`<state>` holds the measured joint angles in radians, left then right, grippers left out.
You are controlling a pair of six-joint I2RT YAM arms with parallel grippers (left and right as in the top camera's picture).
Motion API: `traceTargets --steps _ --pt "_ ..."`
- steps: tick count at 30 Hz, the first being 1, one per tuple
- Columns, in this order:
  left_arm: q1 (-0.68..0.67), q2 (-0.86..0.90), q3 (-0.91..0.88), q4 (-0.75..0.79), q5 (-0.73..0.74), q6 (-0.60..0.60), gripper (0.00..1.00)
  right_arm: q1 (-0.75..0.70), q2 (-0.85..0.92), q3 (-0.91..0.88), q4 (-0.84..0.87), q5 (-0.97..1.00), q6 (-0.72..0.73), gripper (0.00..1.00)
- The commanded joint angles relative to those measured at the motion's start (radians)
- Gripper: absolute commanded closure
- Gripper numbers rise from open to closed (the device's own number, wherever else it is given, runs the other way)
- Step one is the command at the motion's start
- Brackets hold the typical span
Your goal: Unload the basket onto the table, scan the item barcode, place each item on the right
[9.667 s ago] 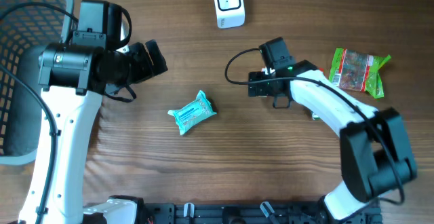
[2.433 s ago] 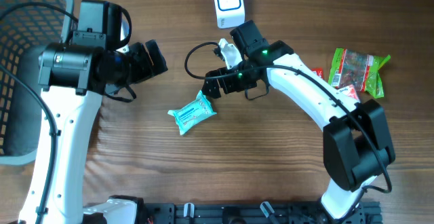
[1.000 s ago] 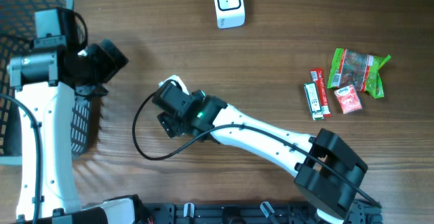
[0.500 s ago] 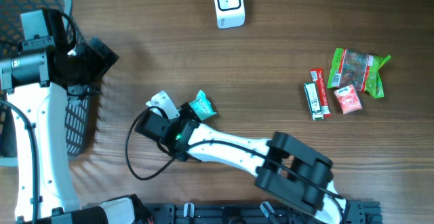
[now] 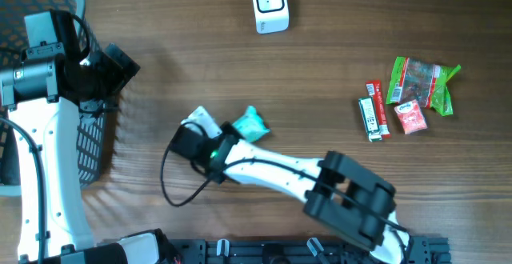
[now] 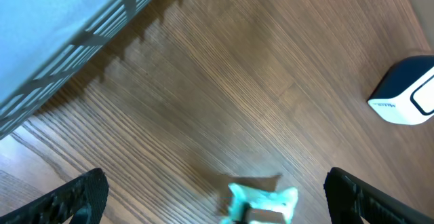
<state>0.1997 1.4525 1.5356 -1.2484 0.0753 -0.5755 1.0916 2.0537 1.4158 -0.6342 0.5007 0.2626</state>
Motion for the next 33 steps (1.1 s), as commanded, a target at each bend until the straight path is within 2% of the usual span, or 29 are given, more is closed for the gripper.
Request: traceTargets --steps 1,7,8,10,12,14,18,20,24,27,33 --pt "0.012 0.003 -0.005 0.004 -0.014 -0.009 0.00 -0.097 -0.077 0.005 -0.072 -0.058 -0.117 0.89" --pt "0.012 0.003 -0.005 0.004 -0.014 -0.009 0.00 -0.264 -0.100 0.005 -0.175 -0.260 -0.117 0.81" --pt "0.012 0.003 -0.005 0.004 -0.014 -0.009 0.00 -0.280 -0.114 0.005 -0.184 -0.308 -0.117 0.80" --pt "0.012 0.003 -0.005 0.004 -0.014 -0.009 0.00 -0.299 -0.150 0.005 -0.192 -0.434 -0.123 0.71" --pt "0.012 0.003 -0.005 0.004 -0.014 -0.009 0.00 -0.299 -0.163 0.005 -0.212 -0.458 -0.132 0.70" --pt "0.012 0.003 -0.005 0.004 -0.014 -0.009 0.00 -0.298 -0.160 -0.010 -0.241 -0.459 -0.121 0.71" --pt "0.012 0.003 -0.005 0.004 -0.014 -0.009 0.00 -0.298 -0.160 -0.069 -0.245 -0.529 -0.121 0.93" --pt "0.012 0.003 -0.005 0.004 -0.014 -0.009 0.00 -0.298 -0.160 -0.098 -0.245 -0.574 -0.120 0.96" --pt "0.012 0.003 -0.005 0.004 -0.014 -0.009 0.00 -0.301 -0.159 -0.171 -0.208 -0.459 -0.065 0.94" --pt "0.012 0.003 -0.005 0.004 -0.014 -0.009 0.00 -0.335 -0.159 -0.210 -0.101 -0.261 -0.054 0.94" --pt "0.012 0.003 -0.005 0.004 -0.014 -0.009 0.00 -0.432 -0.159 -0.210 0.122 -0.239 -0.149 0.85"
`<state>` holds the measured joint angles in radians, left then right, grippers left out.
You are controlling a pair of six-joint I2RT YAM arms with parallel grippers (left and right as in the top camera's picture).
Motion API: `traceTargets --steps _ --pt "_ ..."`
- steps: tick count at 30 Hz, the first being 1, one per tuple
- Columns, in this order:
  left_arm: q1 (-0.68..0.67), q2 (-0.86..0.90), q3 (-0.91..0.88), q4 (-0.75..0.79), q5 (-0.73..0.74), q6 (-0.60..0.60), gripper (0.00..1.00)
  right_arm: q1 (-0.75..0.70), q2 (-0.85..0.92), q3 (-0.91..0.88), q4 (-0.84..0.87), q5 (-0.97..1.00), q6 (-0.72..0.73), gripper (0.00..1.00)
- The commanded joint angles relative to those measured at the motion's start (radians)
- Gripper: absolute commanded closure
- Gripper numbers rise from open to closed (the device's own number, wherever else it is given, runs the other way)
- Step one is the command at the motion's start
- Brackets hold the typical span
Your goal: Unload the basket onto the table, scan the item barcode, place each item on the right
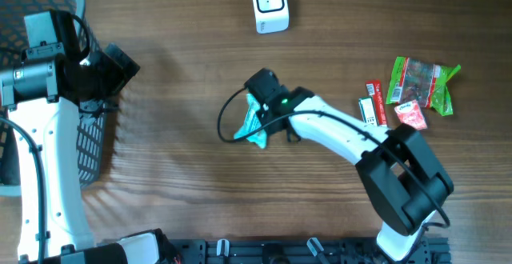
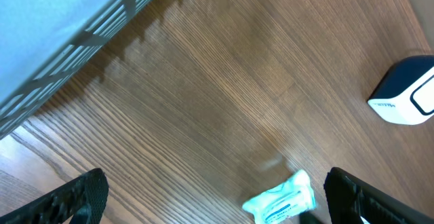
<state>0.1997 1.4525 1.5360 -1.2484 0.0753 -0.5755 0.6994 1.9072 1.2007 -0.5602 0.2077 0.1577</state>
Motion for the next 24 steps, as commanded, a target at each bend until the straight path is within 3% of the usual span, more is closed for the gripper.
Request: traceTargets --steps 1,3,6,9,11,14,16,18,21,22,24 --pt "0.012 0.003 -0.006 0.003 -0.014 -0.009 0.00 -0.054 -0.016 0.023 0.023 0.053 -0.053 0.85" --pt "0.012 0.003 -0.006 0.004 -0.014 -0.009 0.00 -0.056 -0.033 0.055 -0.070 0.027 -0.059 0.82" --pt "0.012 0.003 -0.006 0.004 -0.014 -0.009 0.00 -0.048 -0.090 0.108 -0.198 -0.111 -0.152 0.64" --pt "0.012 0.003 -0.006 0.004 -0.014 -0.009 0.00 -0.048 -0.145 0.112 -0.219 -0.234 -0.154 0.42" --pt "0.012 0.003 -0.006 0.004 -0.014 -0.009 0.00 -0.048 -0.160 0.112 -0.211 -0.291 -0.045 0.39" --pt "0.012 0.003 -0.006 0.004 -0.014 -0.009 0.00 -0.048 -0.153 0.110 -0.208 -0.300 0.299 0.30" --pt "0.012 0.003 -0.006 0.004 -0.014 -0.009 0.00 -0.048 -0.145 0.110 -0.196 -0.300 0.472 0.00" --pt "0.012 0.003 -0.006 0.004 -0.014 -0.009 0.00 -0.048 -0.142 0.103 -0.187 -0.301 0.592 0.00" --pt "0.012 0.003 -0.006 0.004 -0.014 -0.009 0.00 -0.045 -0.142 0.085 -0.170 -0.313 0.576 0.02" --pt "0.012 0.003 -0.006 0.004 -0.014 -0.009 0.00 -0.044 -0.140 0.068 -0.159 -0.314 0.578 0.17" --pt "0.012 0.003 -0.006 0.003 -0.014 -0.009 0.00 -0.042 -0.129 0.044 -0.130 -0.314 0.595 0.37"
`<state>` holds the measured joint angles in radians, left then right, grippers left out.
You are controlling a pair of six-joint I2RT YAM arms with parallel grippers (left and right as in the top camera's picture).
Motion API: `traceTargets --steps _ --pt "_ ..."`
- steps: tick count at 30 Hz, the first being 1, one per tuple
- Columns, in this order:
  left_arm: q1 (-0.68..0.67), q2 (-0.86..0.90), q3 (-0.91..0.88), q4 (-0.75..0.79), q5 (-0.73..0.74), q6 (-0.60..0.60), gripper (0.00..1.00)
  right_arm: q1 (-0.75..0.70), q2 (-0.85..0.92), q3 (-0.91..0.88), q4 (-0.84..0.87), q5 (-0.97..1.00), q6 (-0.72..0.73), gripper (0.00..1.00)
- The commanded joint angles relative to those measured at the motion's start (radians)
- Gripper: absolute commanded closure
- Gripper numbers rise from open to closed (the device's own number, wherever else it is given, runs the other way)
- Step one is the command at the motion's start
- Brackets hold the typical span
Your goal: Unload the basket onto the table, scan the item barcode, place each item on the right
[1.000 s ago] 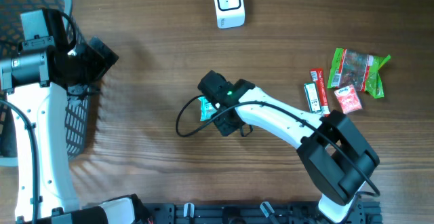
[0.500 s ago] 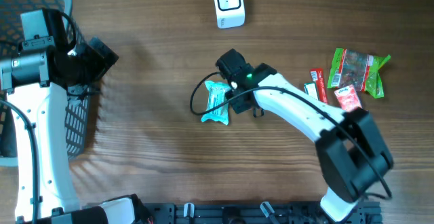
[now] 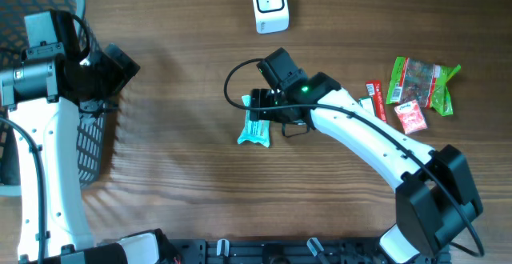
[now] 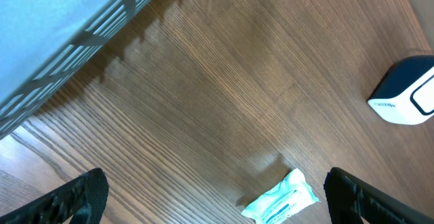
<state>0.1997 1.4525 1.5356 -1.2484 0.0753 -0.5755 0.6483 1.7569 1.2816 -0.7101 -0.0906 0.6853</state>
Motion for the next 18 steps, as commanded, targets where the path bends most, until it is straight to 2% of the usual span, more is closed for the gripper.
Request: traceTargets --steps 1,3,6,13,16,18 --pt "0.012 0.003 -0.005 0.004 -0.014 -0.009 0.00 0.009 0.027 -0.048 0.034 -0.016 0.080 0.42" --pt "0.012 0.003 -0.005 0.004 -0.014 -0.009 0.00 0.013 0.038 -0.064 0.069 -0.016 0.069 0.42" --pt "0.012 0.003 -0.005 0.003 -0.014 -0.009 0.00 0.015 0.055 -0.066 0.128 -0.009 -0.021 0.40" --pt "0.012 0.003 -0.005 0.004 -0.014 -0.009 0.00 0.016 0.131 -0.066 0.175 -0.013 0.079 0.41" --pt "0.012 0.003 -0.005 0.003 -0.014 -0.009 0.00 0.016 0.190 -0.066 0.182 -0.053 0.100 0.43" --pt "0.012 0.003 -0.005 0.003 -0.014 -0.009 0.00 0.016 0.217 -0.066 0.182 -0.053 0.100 0.52"
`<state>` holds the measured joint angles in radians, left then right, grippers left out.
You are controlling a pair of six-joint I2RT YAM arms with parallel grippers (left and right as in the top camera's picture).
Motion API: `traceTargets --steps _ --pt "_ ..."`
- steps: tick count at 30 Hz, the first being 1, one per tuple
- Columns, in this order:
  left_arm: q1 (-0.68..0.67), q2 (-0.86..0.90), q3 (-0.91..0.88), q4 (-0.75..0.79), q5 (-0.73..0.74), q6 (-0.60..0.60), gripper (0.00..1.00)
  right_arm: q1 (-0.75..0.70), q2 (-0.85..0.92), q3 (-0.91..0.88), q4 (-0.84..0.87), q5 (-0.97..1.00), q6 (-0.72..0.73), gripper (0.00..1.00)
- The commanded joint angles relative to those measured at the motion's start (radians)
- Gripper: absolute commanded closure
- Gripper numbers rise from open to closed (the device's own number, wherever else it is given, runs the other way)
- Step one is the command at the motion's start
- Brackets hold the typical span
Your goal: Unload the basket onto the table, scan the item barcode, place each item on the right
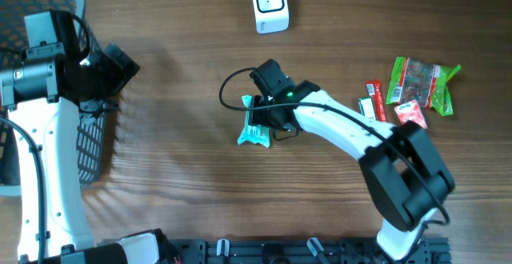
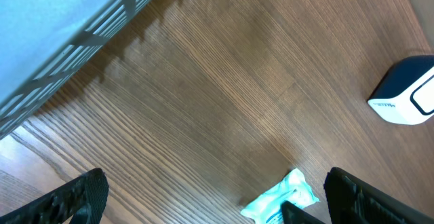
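A teal packet (image 1: 254, 128) lies flat on the wooden table, also at the bottom edge of the left wrist view (image 2: 281, 197). My right gripper (image 1: 260, 110) is over the packet's upper end, and one dark finger (image 2: 295, 214) overlaps the packet. Its jaws are hidden by the wrist, so their state does not show. The white barcode scanner (image 1: 270, 5) stands at the far edge, also seen in the left wrist view (image 2: 405, 100). My left gripper (image 2: 217, 200) hangs open and empty beside the basket, far left of the packet.
A grey mesh basket fills the far left corner. At the right lie a green snack bag (image 1: 420, 80), two red and white sticks (image 1: 372, 110) and a small red packet (image 1: 410, 117). A black cable (image 1: 228, 96) loops off the right wrist.
My right gripper has shifted a little left and toward the packet, from just beside its upper end to over it. The packet lies in the same spot. The left arm is unchanged.
The packet was first at my right gripper left of the table's middle. Then the gripper had it tilted, nearer the middle. After that the packet lay flat on the wood with the gripper beside it. Now the gripper sits over its upper end.
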<state>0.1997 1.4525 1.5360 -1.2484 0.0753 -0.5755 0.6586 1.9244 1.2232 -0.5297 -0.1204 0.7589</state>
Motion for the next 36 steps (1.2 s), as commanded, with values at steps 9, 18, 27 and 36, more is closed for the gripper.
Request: traceTargets --steps 9,18,27,36 --pt "0.012 0.003 -0.006 0.004 -0.014 -0.009 0.00 -0.055 -0.039 0.039 -0.067 -0.027 -0.209 0.96" --pt "0.012 0.003 -0.006 0.004 -0.014 -0.009 0.00 -0.093 -0.218 0.033 -0.234 0.788 -0.375 0.96" --pt "0.012 0.003 -0.006 0.004 -0.014 -0.009 0.00 -0.079 -0.037 0.008 -0.227 1.171 -0.313 0.96" --pt "0.012 0.003 -0.006 0.003 -0.014 -0.009 0.00 0.009 0.161 0.008 -0.174 1.165 -0.332 0.95"
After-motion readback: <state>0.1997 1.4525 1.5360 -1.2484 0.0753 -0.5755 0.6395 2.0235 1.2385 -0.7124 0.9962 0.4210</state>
